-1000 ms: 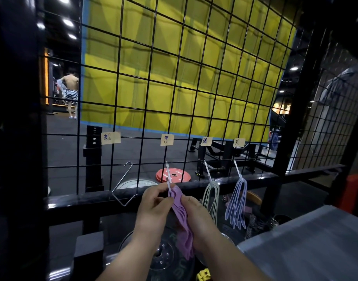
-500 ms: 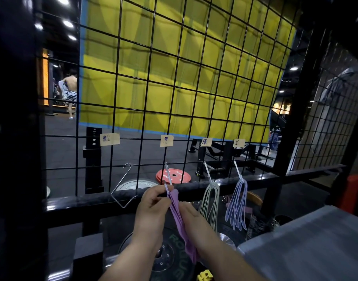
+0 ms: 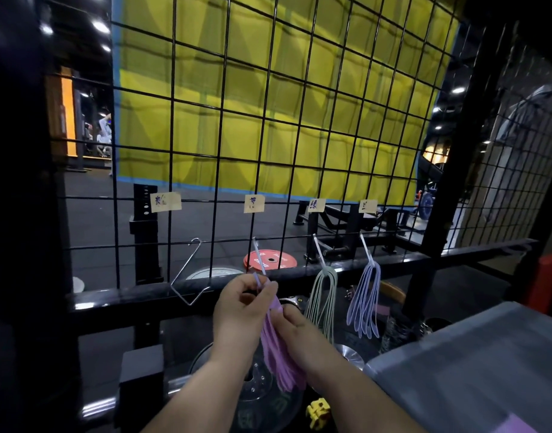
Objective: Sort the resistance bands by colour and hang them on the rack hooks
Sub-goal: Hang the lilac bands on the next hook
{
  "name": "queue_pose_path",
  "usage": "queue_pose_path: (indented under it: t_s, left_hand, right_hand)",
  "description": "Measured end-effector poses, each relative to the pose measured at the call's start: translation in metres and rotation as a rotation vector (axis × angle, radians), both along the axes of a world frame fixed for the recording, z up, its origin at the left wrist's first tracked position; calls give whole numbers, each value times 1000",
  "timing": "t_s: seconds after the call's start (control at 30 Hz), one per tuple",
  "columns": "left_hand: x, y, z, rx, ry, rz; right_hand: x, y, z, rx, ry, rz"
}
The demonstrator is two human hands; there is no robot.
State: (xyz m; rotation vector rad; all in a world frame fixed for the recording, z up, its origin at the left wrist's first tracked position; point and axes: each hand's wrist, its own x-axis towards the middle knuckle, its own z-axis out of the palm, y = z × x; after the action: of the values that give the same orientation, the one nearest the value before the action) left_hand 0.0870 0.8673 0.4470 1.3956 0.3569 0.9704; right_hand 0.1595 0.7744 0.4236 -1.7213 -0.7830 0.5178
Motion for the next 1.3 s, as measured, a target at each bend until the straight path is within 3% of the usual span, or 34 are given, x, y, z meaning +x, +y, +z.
queue_pose_path:
  t_s: [0.13, 0.37, 0.67, 0.97, 1.13, 1.3]
  left_hand:
    - [0, -1, 2, 87, 48, 135]
    - [-1, -9, -2, 124, 98, 139]
    - [7, -10, -44, 329, 557, -53]
    - [4, -13, -53, 432, 632, -86]
    - [-5, -16, -57, 356, 587, -80]
    - [-7, -18, -70, 510, 612, -78]
  right_hand:
    - [2, -7, -5, 42, 101, 16]
    - [3, -20, -17, 65, 175, 10]
    - [4, -36, -35, 13, 262, 12]
    - [1, -31, -37, 37, 346, -6]
    - [-2, -29, -43, 77, 368, -35]
    - [-3, -29, -44, 32, 357, -56]
